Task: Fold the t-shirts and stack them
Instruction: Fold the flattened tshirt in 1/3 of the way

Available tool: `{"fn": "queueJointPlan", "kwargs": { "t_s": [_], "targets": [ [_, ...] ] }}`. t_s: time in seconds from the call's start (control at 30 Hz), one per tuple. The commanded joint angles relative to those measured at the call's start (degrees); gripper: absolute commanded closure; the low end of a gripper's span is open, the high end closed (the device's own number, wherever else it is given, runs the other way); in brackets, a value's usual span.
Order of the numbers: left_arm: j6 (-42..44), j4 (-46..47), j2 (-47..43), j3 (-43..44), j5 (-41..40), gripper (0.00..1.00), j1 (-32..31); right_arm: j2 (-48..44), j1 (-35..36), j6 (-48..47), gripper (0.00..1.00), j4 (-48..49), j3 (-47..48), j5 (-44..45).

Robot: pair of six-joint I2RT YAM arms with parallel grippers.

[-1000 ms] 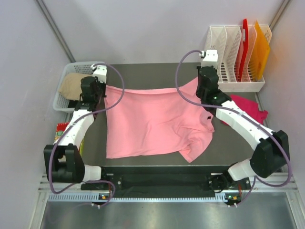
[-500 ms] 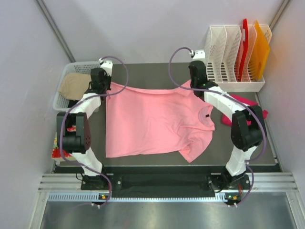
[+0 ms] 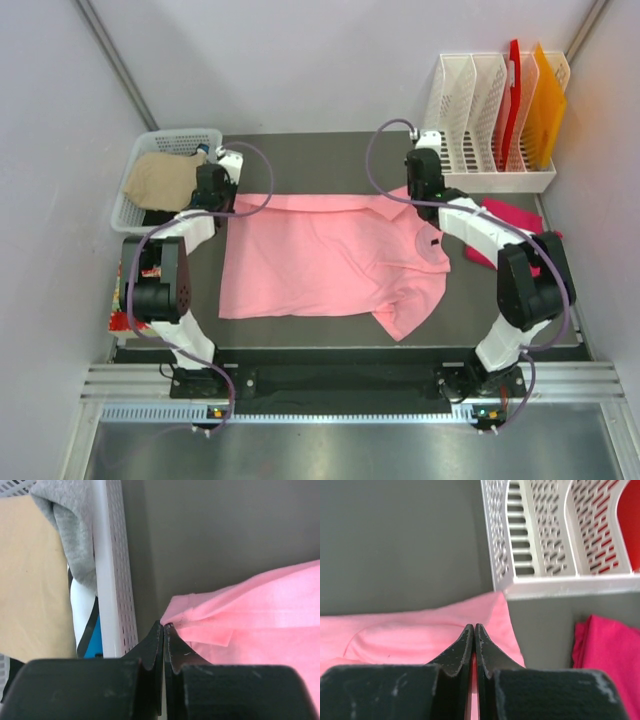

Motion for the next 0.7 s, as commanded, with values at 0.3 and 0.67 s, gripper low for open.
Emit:
{"fn": "queueJointPlan", "kwargs": {
  "t_s": [0.3,0.67],
  "targets": [
    [5.1,3.7,-12.5,-8.3,6.4,1.00,0.2,-11.1,2.9,6.3,1.00,1.6,-10.8,1.7],
    [9.3,4.6,-20.1,-16.7,8.3,1.00,0.2,-20.2,7.0,7.2,1.00,-2.8,-15.0,8.5]
  ]
}}
